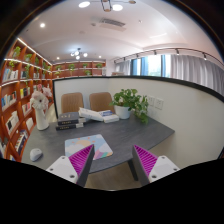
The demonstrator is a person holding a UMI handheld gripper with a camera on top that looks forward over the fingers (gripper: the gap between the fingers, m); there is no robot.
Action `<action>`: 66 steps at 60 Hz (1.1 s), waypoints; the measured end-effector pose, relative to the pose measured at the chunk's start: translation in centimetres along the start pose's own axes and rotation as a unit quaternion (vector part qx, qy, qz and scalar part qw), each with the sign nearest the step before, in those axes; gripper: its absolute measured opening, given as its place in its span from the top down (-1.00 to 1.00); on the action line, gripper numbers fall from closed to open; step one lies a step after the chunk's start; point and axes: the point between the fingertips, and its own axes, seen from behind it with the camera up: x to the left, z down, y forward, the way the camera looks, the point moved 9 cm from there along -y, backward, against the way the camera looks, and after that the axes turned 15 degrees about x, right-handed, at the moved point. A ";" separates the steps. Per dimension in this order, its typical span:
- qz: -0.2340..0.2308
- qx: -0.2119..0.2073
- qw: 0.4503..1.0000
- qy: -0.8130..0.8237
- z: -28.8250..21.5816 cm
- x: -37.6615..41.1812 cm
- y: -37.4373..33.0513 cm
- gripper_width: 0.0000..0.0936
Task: Arrange mouse
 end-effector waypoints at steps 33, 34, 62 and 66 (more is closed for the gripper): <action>-0.134 0.126 0.978 -0.103 14.4 24.0 2.8 -0.62; -0.138 0.127 0.977 -0.105 14.5 24.8 3.0 -0.61; -0.189 0.153 0.960 -0.139 12.4 42.5 11.7 -0.61; -0.181 0.152 0.961 -0.141 11.8 43.8 12.9 -0.61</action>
